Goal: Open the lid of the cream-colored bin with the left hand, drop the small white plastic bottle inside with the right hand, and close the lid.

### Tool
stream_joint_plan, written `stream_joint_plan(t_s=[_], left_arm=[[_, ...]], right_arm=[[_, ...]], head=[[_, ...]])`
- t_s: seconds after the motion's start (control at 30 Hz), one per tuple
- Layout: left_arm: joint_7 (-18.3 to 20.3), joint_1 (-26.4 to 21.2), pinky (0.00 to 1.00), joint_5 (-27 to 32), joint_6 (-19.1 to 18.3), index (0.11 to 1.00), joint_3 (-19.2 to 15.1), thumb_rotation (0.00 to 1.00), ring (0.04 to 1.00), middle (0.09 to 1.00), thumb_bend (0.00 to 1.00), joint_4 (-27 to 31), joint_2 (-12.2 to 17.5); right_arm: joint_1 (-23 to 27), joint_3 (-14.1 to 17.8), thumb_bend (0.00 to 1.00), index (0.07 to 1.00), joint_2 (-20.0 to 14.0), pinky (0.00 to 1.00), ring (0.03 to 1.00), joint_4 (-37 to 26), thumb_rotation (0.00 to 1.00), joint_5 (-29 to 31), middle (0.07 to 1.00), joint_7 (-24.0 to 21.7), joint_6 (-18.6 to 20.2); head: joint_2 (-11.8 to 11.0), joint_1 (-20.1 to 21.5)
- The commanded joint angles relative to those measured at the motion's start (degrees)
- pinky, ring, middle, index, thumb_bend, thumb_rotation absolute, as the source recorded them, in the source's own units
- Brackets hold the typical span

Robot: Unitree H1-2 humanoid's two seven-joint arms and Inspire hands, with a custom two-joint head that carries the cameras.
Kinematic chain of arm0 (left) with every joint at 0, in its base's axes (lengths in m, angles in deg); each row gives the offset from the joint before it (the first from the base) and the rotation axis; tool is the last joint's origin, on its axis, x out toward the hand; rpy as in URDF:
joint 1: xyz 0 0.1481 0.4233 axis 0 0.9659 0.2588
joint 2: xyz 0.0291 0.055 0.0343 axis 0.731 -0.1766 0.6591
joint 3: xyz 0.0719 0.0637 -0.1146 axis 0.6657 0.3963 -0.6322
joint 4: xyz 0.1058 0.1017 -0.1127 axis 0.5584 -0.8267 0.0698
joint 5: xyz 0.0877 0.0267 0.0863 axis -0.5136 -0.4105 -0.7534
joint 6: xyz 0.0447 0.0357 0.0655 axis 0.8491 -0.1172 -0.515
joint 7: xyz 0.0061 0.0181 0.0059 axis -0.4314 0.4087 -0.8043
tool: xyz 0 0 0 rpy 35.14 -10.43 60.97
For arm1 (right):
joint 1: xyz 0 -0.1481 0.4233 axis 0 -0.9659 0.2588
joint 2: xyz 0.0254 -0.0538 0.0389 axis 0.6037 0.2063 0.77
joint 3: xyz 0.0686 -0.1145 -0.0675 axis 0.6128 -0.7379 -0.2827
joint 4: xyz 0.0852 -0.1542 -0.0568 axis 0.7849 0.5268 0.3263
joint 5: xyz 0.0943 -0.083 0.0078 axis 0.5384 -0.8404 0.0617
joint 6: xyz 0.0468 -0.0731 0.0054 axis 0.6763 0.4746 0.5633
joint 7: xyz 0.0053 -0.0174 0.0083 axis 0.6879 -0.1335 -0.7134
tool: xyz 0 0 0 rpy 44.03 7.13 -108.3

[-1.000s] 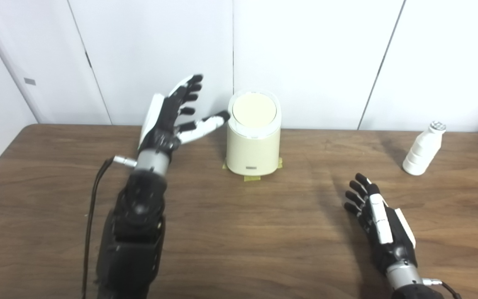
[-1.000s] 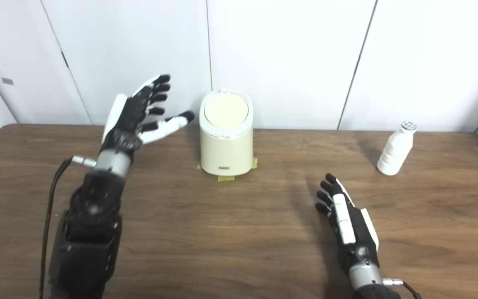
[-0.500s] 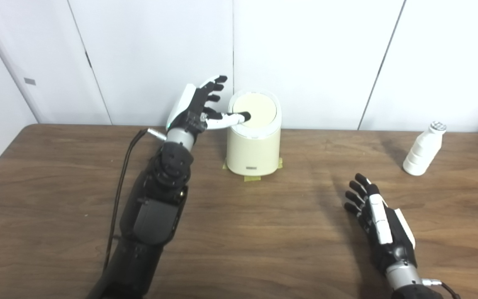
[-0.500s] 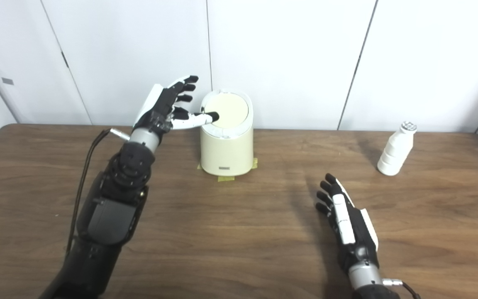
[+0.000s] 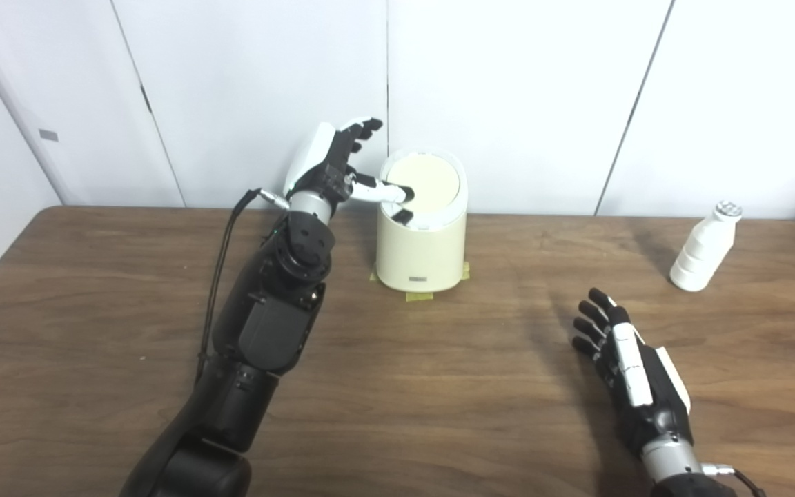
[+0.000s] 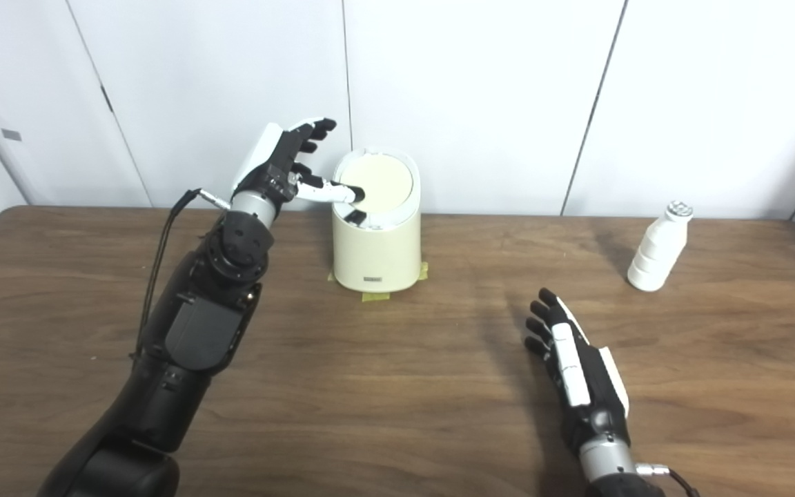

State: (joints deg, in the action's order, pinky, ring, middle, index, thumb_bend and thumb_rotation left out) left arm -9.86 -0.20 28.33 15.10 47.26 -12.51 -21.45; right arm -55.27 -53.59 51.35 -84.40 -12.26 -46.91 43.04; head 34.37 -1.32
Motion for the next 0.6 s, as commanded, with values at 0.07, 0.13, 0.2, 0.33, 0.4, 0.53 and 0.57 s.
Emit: stream_joint_plan(t_s=[0.07, 0.13, 0.2, 0.33, 0.4, 0.53, 0.57], left_arm=[[-1.98, -5.64, 0.77, -1.64, 0.75, 0.895, 1.21, 0.06, 0.905, 0.905, 0.84, -1.51, -0.15], [-2.73, -6.24, 0.77, -2.21, 1.42, 0.890, 1.98, 0.06, 0.903, 0.897, 0.85, -3.03, -0.20], [-3.41, -6.73, 0.79, -2.16, 2.12, 0.890, 2.44, 0.06, 0.906, 0.893, 0.85, -4.58, -0.29], [-4.69, -7.54, 0.81, -1.80, 3.54, 0.895, 3.13, 0.05, 0.920, 0.910, 0.86, -7.49, -0.39], [-5.04, -7.77, 0.82, -1.69, 4.00, 0.895, 3.41, 0.04, 0.920, 0.911, 0.86, -8.28, -0.47], [-5.40, -7.92, 0.80, -1.73, 4.65, 0.892, 4.08, 0.05, 0.883, 0.897, 0.86, -8.75, -0.72], [-5.53, -7.95, 0.79, -1.74, 4.86, 0.891, 4.27, 0.05, 0.879, 0.895, 0.86, -8.86, -0.80]], right_arm=[[0.99, -0.12, 0.57, 0.904, -0.10, 0.86, 0.883, -1.30, 0.93, 0.48, 0.897, -0.71, -2.84], [1.04, -0.14, 0.57, 0.903, -0.05, 0.86, 0.881, -1.41, 0.93, 0.42, 0.895, -0.68, -2.74], [1.16, -0.12, 0.57, 0.901, 0.02, 0.85, 0.877, -1.41, 0.93, 0.50, 0.892, -0.69, -2.75], [1.36, -0.23, 0.57, 0.901, 0.29, 0.84, 0.877, -1.45, 0.92, 0.19, 0.888, -0.41, -2.56], [1.42, -0.25, 0.57, 0.901, 0.46, 0.84, 0.875, -1.48, 0.92, 0.11, 0.886, -0.27, -2.35], [1.54, -0.42, 0.57, 0.905, 0.63, 0.83, 0.872, -1.38, 0.92, -0.05, 0.885, -0.25, -2.54], [1.55, -0.41, 0.58, 0.902, 0.73, 0.82, 0.870, -1.36, 0.92, -0.11, 0.882, -0.14, -2.62]], head=[[0.03, 0.11], [0.05, 0.18], [0.08, 0.26], [0.17, 0.58], [0.20, 0.60], [0.29, 0.80], [0.32, 0.85]])
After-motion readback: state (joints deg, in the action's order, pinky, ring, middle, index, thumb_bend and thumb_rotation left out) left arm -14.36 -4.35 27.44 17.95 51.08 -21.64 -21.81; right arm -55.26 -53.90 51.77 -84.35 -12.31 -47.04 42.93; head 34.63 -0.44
